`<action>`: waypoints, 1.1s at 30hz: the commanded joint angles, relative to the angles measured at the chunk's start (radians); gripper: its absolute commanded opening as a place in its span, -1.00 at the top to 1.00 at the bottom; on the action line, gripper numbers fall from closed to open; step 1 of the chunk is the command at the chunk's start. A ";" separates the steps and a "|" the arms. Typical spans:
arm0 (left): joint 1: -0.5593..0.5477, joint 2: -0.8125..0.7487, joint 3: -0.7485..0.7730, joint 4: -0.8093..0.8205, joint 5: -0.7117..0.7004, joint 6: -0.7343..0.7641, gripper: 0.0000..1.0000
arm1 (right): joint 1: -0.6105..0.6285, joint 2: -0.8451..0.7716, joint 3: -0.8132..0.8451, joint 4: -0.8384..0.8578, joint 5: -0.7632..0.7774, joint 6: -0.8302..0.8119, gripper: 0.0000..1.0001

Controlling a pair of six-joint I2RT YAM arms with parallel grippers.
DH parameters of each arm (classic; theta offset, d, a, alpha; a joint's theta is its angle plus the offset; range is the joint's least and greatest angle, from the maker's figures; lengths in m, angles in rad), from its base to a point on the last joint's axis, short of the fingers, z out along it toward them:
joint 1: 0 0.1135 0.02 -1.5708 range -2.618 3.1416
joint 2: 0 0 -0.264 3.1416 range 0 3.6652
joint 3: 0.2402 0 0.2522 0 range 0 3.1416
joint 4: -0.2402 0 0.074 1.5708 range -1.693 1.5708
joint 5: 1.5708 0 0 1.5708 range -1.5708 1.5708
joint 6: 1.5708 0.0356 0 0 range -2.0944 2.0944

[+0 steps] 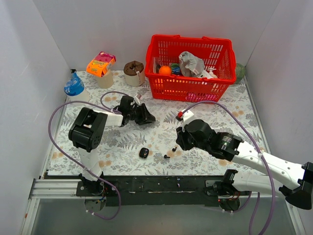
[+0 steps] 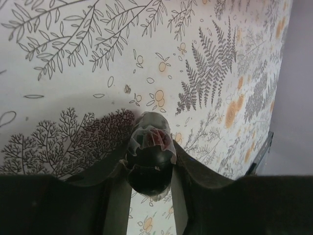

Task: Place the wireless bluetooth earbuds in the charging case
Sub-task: Place the charging case at the center of the board.

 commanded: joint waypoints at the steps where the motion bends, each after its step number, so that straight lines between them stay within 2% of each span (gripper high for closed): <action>1: 0.024 0.037 0.071 -0.082 0.002 0.052 0.22 | 0.000 -0.020 -0.019 0.047 0.001 0.009 0.35; 3: 0.023 0.042 0.073 -0.103 -0.008 0.057 -0.03 | 0.000 -0.026 -0.024 0.039 0.010 0.007 0.32; 12: 0.046 -0.051 0.073 -0.248 -0.113 0.120 -0.28 | 0.000 -0.050 -0.024 0.004 0.041 0.000 0.23; 14: 0.061 -0.099 0.058 -0.321 -0.149 0.133 -0.40 | 0.000 -0.058 -0.027 -0.003 0.048 0.001 0.22; 15: 0.066 -0.149 0.050 -0.340 -0.185 0.138 -0.59 | 0.000 -0.061 -0.033 -0.003 0.051 0.000 0.22; 23: 0.075 -0.487 -0.115 -0.473 -0.384 0.140 -0.64 | 0.001 -0.076 -0.073 0.036 0.073 0.001 0.21; 24: 0.075 -0.524 -0.136 -0.478 -0.407 0.109 -0.96 | 0.000 -0.079 -0.077 0.042 0.077 0.004 0.21; 26: 0.076 -0.642 -0.191 -0.478 -0.462 0.072 -0.96 | -0.002 -0.084 -0.096 0.068 0.090 0.010 0.14; 28: 0.076 -0.723 -0.226 -0.478 -0.515 -0.032 -0.96 | -0.002 -0.092 -0.108 0.089 0.094 0.015 0.08; 31: 0.081 -0.886 -0.310 -0.467 -0.519 -0.145 -0.96 | -0.002 -0.107 -0.136 0.145 0.067 0.029 -0.07; 33: 0.087 -0.976 -0.375 -0.394 -0.337 -0.164 -0.96 | -0.002 -0.110 -0.142 0.172 0.024 0.035 -0.11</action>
